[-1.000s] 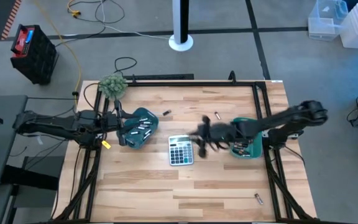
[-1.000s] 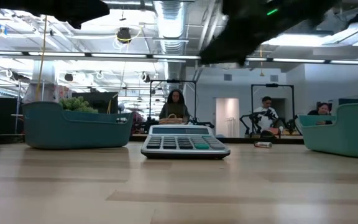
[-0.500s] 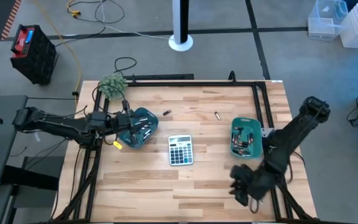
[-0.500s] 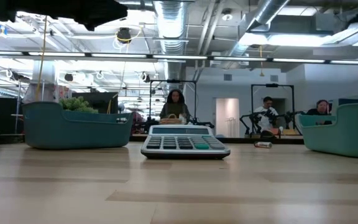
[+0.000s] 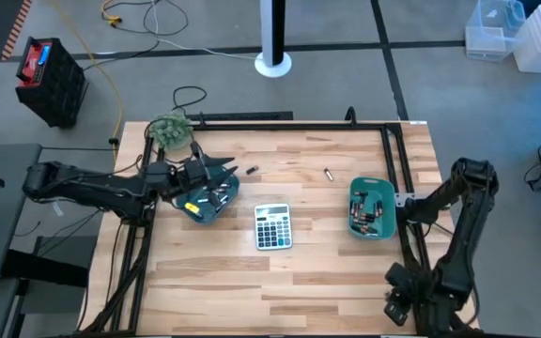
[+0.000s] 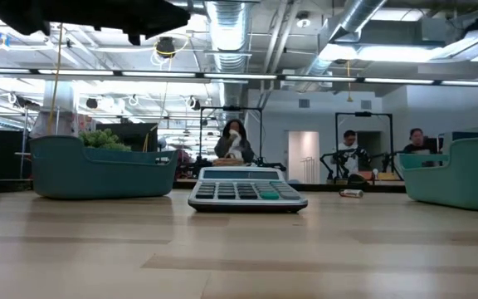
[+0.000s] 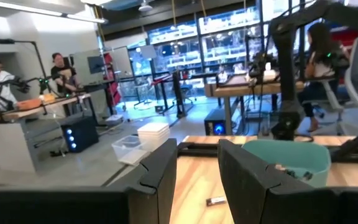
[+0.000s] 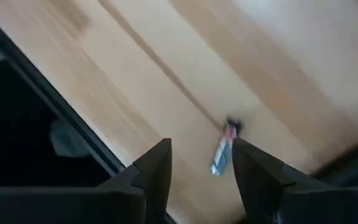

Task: Sort batteries
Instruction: Put the silver/black battery into the blue bin

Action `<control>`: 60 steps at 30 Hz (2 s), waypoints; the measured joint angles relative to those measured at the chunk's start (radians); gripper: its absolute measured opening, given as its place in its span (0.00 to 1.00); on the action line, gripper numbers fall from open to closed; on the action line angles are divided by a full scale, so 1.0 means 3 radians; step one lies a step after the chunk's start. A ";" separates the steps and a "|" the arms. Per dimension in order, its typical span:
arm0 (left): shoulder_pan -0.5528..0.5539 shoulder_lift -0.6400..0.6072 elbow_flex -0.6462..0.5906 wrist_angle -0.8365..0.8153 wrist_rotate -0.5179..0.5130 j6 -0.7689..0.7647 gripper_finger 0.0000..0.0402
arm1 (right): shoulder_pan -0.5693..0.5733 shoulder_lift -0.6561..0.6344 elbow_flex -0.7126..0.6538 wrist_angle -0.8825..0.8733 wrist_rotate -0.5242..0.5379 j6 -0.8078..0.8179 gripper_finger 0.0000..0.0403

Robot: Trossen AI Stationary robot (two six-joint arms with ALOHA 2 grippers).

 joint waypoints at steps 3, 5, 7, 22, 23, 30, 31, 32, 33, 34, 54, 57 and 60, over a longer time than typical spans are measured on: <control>0.0061 0.0125 0.0049 -0.0017 0.0003 0.0054 0.28 | -0.0017 0.0135 0.0009 -0.0011 -0.0223 0.0041 0.49; 0.0112 0.0210 0.0090 -0.0012 0.0011 0.0065 0.28 | -0.0071 0.0246 0.0009 -0.0033 -0.0284 0.0033 0.53; 0.0159 0.0300 0.0127 -0.0009 0.0023 0.0066 0.28 | -0.0128 0.0320 0.0012 -0.0088 -0.0354 0.0030 0.56; 0.0304 0.0666 0.0281 -0.0025 0.0212 0.0073 0.28 | -0.0141 0.0650 0.0142 -0.0194 -0.0554 -0.0092 0.58; 0.0304 0.0666 0.0281 -0.0035 0.0212 0.0073 0.28 | -0.0140 0.0663 0.0153 -0.0199 -0.0586 -0.0120 0.58; 0.0303 0.0666 0.0281 -0.0045 0.0212 0.0055 0.28 | -0.0188 0.0708 0.0196 -0.0169 -0.0832 -0.0465 0.58; 0.0303 0.0666 0.0280 -0.0045 0.0212 0.0046 0.28 | -0.0206 0.0708 0.0216 -0.0170 -0.0867 -0.0527 0.58; 0.0303 0.0666 0.0280 -0.0043 0.0212 0.0045 0.28 | -0.0222 0.0708 0.0233 -0.0169 -0.0911 -0.0599 0.58; 0.0303 0.0666 0.0280 -0.0043 0.0212 0.0043 0.28 | -0.0236 0.0708 0.0245 -0.0167 -0.0958 -0.0695 0.58; 0.0303 0.0666 0.0280 -0.0045 0.0212 0.0041 0.28 | -0.0244 0.0708 0.0250 -0.0177 -0.1010 -0.0792 0.58; 0.0301 0.0664 0.0277 -0.0046 0.0211 -0.0049 0.28 | -0.0136 0.0769 0.0245 -0.0071 -0.0848 -0.0977 0.66; 0.0301 0.0664 0.0277 -0.0046 0.0211 -0.0022 0.28 | -0.0135 0.0769 0.0243 -0.0095 -0.0824 -0.0878 0.66; 0.0301 0.0664 0.0277 -0.0047 0.0211 -0.0010 0.28 | -0.0133 0.0769 0.0201 -0.0057 -0.0792 -0.0819 0.66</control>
